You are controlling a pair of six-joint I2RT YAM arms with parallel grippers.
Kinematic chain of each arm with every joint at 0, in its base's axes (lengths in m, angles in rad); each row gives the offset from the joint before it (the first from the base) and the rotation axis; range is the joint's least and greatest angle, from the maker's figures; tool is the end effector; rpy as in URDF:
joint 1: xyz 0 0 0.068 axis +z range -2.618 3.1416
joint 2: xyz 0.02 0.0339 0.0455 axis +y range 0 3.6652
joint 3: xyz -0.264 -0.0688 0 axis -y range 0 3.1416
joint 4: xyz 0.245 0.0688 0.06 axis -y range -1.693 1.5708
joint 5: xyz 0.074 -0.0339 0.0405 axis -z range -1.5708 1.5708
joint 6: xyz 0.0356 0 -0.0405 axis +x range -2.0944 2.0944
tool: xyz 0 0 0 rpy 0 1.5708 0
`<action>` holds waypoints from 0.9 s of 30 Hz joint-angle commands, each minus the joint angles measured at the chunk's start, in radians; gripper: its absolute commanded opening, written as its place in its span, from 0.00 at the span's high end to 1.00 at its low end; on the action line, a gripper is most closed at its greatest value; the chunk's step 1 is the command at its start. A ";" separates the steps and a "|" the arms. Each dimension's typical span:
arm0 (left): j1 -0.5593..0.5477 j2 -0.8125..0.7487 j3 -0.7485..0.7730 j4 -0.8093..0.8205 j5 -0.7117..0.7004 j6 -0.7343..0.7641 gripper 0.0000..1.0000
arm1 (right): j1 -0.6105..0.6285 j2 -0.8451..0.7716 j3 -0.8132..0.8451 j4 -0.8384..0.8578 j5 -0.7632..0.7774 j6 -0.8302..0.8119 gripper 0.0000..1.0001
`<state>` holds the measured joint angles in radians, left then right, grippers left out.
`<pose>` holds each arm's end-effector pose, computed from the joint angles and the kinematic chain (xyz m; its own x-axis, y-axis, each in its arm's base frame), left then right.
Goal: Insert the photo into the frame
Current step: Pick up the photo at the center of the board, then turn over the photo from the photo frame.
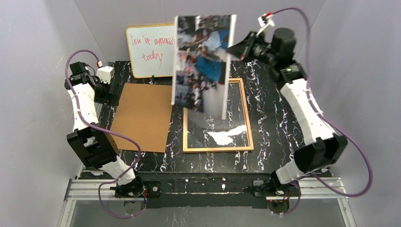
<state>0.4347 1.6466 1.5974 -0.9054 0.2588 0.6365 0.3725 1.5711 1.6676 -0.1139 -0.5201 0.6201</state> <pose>0.3216 0.1393 0.3361 -0.7575 0.2818 -0.5889 0.2204 0.9595 0.1756 0.3317 0.1486 0.4590 -0.4657 0.3594 -0.8087 -0.6243 0.5143 0.5881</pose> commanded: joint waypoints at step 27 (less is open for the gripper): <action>-0.002 -0.099 -0.146 -0.038 0.030 0.029 0.02 | 0.370 0.328 0.362 -0.923 0.942 -0.298 0.99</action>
<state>0.4320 1.5944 1.4700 -0.9199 0.2810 0.6537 0.7380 1.8969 2.1422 -1.0531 0.5415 0.2035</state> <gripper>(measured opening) 0.981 0.030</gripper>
